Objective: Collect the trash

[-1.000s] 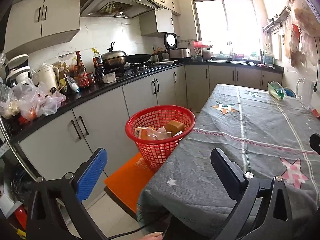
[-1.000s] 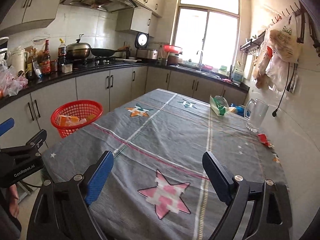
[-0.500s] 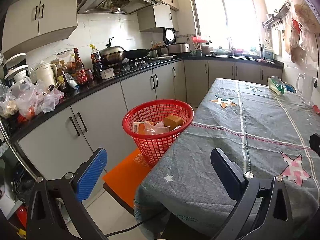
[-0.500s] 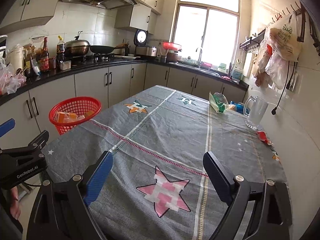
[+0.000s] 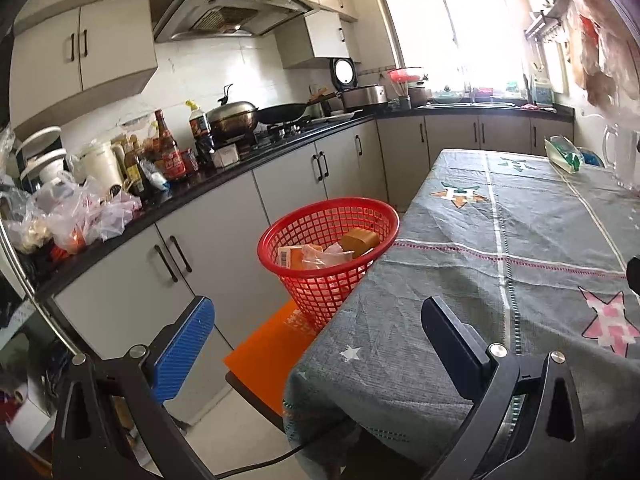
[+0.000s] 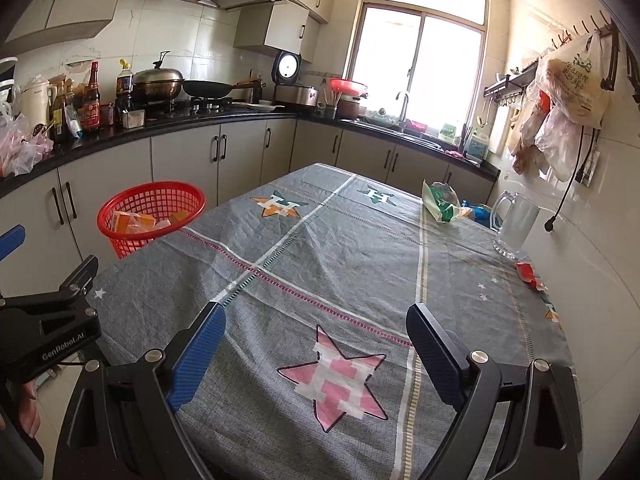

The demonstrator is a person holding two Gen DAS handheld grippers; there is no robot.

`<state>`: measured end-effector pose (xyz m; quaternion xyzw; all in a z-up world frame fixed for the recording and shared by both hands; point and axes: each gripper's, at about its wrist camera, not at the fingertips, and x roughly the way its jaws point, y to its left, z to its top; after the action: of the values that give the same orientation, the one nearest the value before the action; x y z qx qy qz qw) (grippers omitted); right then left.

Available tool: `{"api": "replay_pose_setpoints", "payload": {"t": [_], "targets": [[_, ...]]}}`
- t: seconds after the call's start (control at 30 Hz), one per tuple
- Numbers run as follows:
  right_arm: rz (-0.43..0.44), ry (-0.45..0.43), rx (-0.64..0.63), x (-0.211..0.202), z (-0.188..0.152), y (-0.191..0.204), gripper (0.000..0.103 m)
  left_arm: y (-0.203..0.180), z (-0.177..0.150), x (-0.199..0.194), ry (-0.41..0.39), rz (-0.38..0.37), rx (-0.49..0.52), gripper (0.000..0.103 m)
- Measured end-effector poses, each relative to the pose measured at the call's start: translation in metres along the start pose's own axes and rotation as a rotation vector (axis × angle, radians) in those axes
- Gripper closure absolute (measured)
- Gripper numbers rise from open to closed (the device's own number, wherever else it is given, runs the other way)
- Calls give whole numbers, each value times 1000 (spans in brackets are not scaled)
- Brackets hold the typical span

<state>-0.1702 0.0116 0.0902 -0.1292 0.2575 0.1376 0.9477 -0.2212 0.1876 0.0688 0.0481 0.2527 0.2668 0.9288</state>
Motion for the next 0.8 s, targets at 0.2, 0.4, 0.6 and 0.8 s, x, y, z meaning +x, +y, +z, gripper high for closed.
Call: {"api": "replay_pose_setpoints", "payload": {"t": [0.2,0.4,0.6,0.8], "targets": [[1,7,-6,2,-1,2,8,1,0,0,-2,-3,-6,0],[2,16,-15,3,-3,4,8,2,-1,3,10,2,-6,0],[3,21,-24,5,-3,6,8,3,-1,3,10,-4,-8,0],[3,25,-28,6,-4,8,8,3,-1,3,11,-2,-9,0]]}}
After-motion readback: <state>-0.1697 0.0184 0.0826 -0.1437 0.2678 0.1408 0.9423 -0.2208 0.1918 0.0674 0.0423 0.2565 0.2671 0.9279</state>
